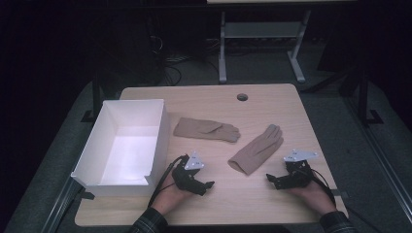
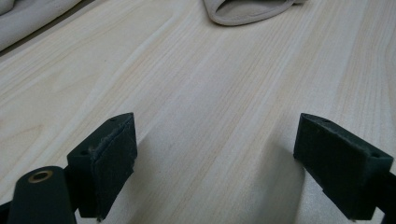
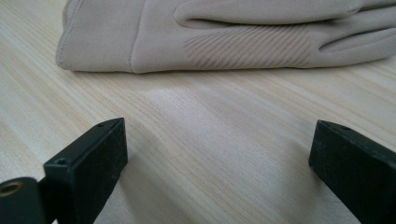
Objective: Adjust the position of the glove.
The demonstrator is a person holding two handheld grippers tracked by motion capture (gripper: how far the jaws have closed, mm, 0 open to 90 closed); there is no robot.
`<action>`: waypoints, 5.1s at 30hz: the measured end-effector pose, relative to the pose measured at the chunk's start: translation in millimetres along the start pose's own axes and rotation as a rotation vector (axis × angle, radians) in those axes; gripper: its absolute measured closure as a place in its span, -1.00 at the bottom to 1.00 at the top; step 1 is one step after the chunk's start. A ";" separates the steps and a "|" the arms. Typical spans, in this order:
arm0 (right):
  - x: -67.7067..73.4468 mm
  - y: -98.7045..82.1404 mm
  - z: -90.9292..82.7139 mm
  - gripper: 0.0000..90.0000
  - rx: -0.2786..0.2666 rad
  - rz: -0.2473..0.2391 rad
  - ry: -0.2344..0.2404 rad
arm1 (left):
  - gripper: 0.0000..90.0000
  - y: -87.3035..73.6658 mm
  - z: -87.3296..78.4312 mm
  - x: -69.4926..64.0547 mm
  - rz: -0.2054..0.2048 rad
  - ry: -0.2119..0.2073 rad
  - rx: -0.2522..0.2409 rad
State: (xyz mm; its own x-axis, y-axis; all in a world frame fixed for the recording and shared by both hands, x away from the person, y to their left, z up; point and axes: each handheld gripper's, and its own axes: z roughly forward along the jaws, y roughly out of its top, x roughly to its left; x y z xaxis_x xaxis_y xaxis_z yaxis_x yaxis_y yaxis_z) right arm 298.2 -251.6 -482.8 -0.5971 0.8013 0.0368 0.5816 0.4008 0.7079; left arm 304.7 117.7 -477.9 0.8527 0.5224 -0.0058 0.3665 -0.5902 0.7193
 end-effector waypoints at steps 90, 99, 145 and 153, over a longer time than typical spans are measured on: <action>40.1 66.8 40.0 1.00 0.119 -0.152 0.237 | -0.72 1.4 1.4 -0.1 0.008 0.001 0.001; 33.6 46.8 18.7 1.00 0.128 -0.141 0.242 | -0.72 1.1 1.3 -0.5 0.005 0.002 0.001; -16.6 42.6 11.5 1.00 0.081 -0.118 0.160 | -0.72 1.3 1.7 -0.5 0.004 0.002 -0.001; -1.2 30.6 -1.5 1.00 0.094 -0.147 0.182 | -0.72 1.3 1.7 -0.7 0.001 0.000 0.000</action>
State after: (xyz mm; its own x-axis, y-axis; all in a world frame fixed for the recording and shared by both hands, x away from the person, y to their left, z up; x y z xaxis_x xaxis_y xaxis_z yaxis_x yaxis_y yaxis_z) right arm 315.9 -240.9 -460.2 -0.7639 0.6414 0.0706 0.5247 0.5537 0.6466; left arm 305.2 115.6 -478.1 0.8533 0.5214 -0.0051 0.3652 -0.5906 0.7196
